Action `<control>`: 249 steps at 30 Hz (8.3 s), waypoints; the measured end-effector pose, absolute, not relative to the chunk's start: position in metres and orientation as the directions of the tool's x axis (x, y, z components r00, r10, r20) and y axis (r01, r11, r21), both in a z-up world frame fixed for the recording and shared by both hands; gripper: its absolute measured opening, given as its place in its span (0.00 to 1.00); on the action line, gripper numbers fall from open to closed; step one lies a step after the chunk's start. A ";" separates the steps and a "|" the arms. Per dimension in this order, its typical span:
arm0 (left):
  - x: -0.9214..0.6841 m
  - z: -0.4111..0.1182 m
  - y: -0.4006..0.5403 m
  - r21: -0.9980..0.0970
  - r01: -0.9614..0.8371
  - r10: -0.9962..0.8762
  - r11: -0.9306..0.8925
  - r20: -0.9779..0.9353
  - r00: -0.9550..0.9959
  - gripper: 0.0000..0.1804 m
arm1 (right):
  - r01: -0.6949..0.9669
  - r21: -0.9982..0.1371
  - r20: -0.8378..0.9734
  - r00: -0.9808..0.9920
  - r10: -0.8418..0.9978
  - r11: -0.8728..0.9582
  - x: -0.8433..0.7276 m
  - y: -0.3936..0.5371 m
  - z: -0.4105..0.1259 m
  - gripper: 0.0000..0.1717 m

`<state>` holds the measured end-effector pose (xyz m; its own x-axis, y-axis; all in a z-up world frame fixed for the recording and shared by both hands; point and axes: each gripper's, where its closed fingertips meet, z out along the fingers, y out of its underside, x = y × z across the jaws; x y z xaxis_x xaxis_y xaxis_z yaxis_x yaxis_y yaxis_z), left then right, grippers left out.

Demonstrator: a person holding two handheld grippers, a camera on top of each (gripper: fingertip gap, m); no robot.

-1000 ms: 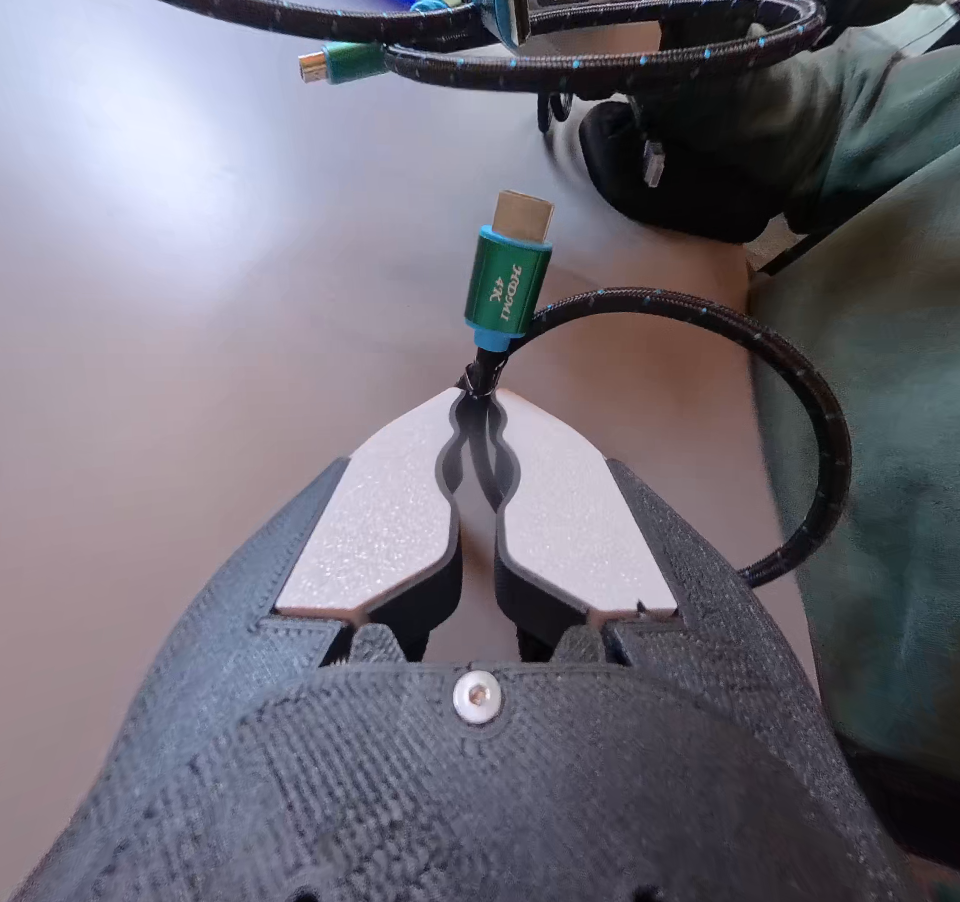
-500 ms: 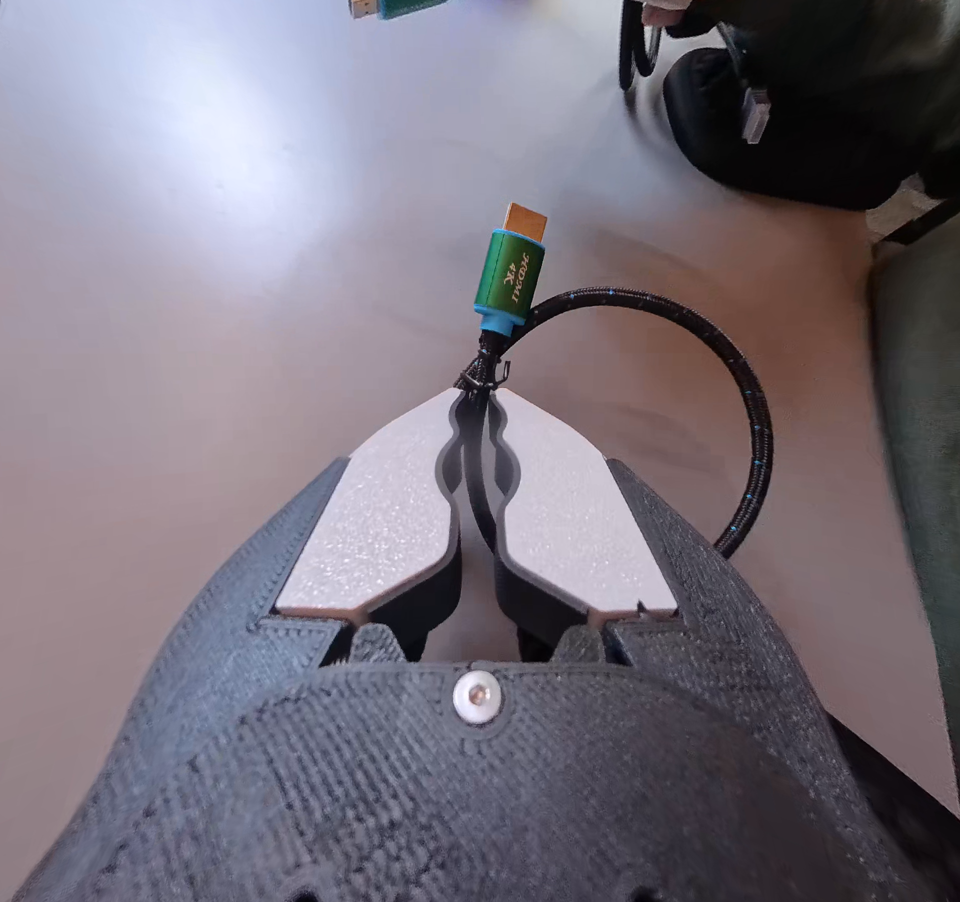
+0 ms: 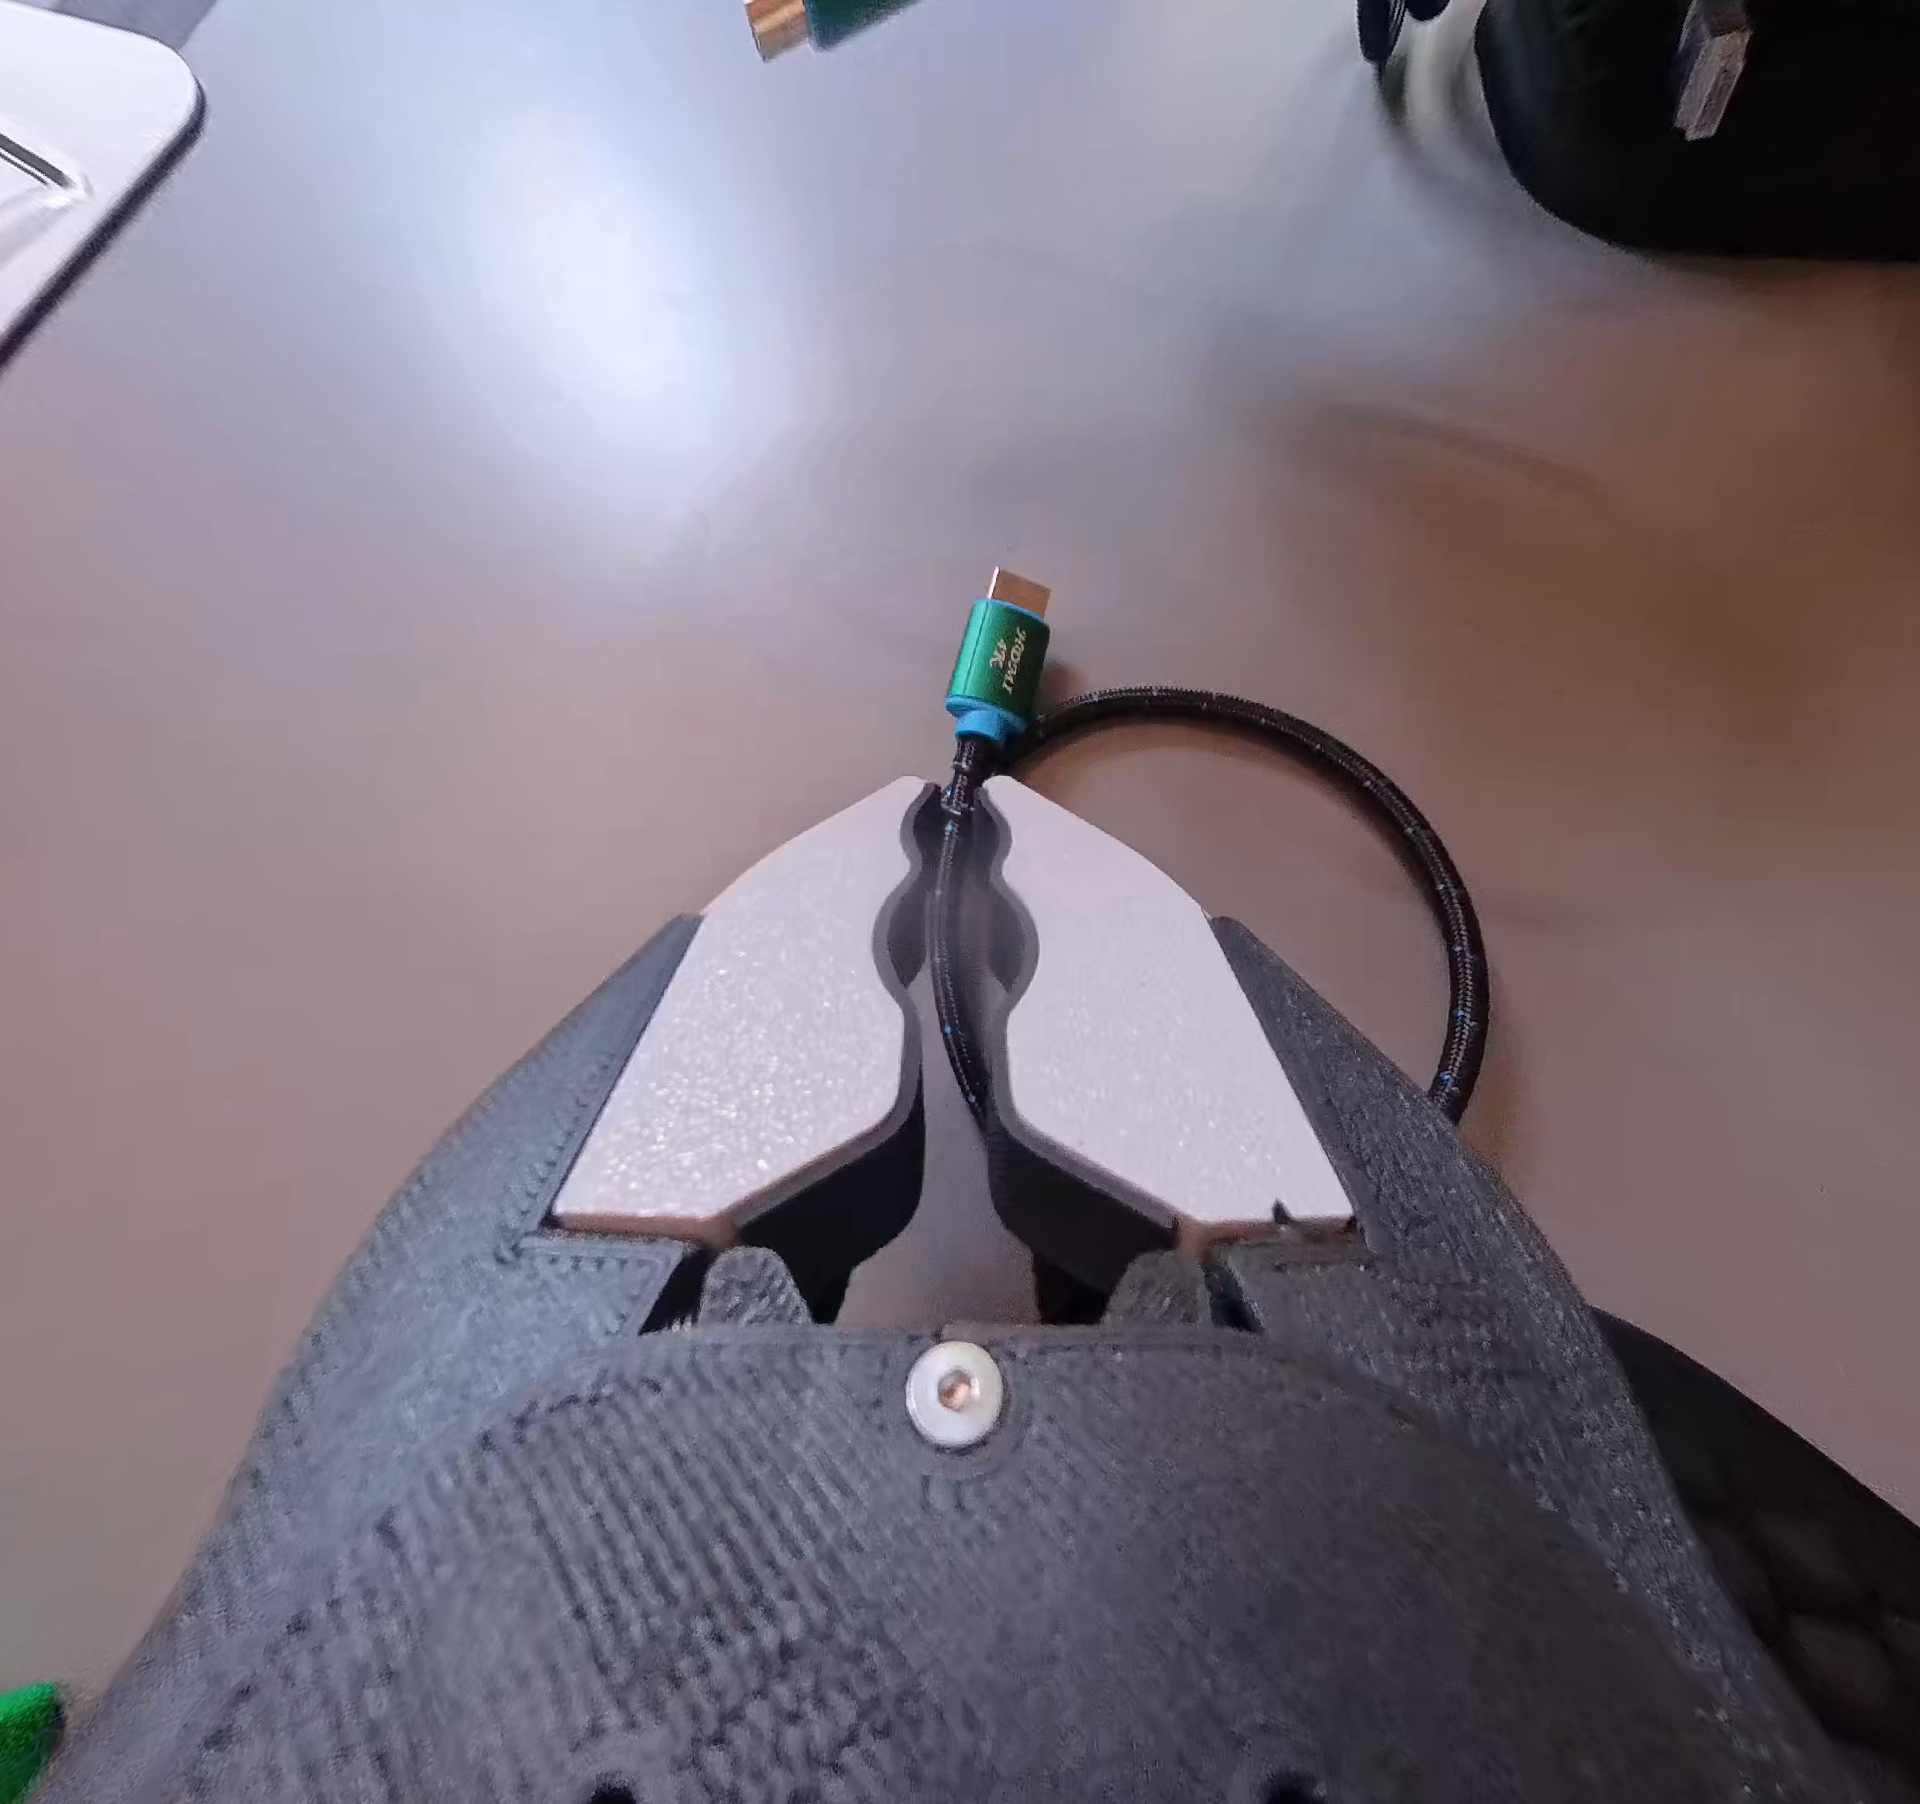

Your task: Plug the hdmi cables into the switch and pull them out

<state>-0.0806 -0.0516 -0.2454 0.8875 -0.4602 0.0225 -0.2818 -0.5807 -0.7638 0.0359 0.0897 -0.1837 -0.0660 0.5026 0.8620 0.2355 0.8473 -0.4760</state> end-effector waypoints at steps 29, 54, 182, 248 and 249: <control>-0.118 -0.274 -0.057 -0.600 -0.437 -0.408 -0.670 -0.194 0.892 0.07 | 0.235 -0.474 0.860 -0.084 0.503 0.849 0.034 0.088 -0.185 0.14; -0.115 -0.266 -0.056 -0.668 -0.394 -0.415 -0.631 -0.138 0.899 0.17 | 0.235 -0.485 0.853 -0.084 0.515 0.842 0.035 0.088 -0.186 0.14; -0.016 -0.049 -0.024 -0.962 -0.199 -0.621 -0.189 -0.040 0.783 0.05 | -0.341 -0.877 -0.189 -0.399 0.897 -0.337 0.058 0.090 -0.060 0.13; 0.015 -0.213 -0.007 -0.436 -0.823 -0.696 -0.363 -0.460 0.551 0.14 | 0.139 -0.199 0.927 -0.294 0.233 0.970 0.016 0.033 -0.225 0.14; 0.015 -0.213 -0.006 -0.427 -0.834 -0.693 -0.350 -0.481 0.537 0.13 | 0.145 -0.207 0.924 -0.297 0.242 0.968 0.016 0.033 -0.225 0.14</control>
